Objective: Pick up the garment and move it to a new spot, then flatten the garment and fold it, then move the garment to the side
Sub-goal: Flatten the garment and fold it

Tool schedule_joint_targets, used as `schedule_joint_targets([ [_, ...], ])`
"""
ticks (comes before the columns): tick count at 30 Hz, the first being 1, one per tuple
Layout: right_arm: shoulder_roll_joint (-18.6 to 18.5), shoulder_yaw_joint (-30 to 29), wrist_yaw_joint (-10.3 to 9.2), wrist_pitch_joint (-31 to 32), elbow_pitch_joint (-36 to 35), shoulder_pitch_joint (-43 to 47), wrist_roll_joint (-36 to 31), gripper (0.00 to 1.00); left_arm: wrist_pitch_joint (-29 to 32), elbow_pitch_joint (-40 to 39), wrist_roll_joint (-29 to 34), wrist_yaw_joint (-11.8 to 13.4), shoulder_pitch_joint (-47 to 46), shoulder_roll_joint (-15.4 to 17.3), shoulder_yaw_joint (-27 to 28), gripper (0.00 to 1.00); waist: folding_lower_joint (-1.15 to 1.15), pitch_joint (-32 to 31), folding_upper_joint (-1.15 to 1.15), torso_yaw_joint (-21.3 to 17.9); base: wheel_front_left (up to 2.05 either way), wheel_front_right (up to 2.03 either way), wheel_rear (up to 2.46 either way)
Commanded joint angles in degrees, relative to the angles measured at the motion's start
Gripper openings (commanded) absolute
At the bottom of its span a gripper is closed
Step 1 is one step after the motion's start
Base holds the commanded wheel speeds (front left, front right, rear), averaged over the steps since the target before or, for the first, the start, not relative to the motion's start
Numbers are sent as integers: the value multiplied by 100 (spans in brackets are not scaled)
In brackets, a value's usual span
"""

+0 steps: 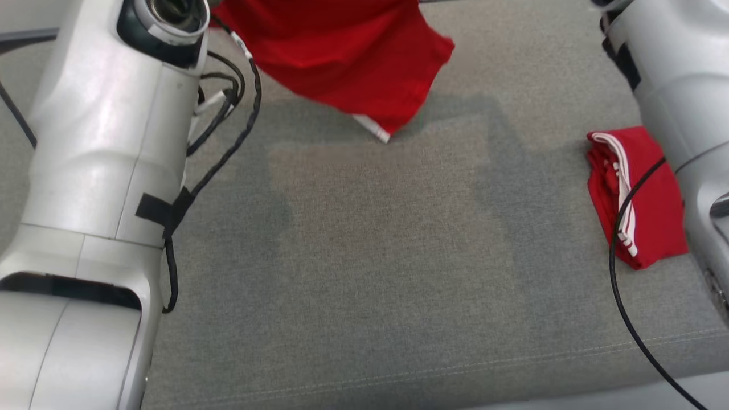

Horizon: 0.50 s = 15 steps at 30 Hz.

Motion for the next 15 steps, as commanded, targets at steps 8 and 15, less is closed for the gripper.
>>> schedule_joint_targets([
  [8, -209, -1396, -5, -351, -751, -916, -1003, 0, -1203, -276, 308, -751, -847, 13, 131, 0, 0, 1462, 0, 104, 0, 0, 0],
  [15, 55, -1735, -3, -356, -1739, -118, -1877, 0, -1368, -593, 912, -1432, -539, 4, 71, 0, 0, 2070, 0, 206, 0, 0, 0],
])
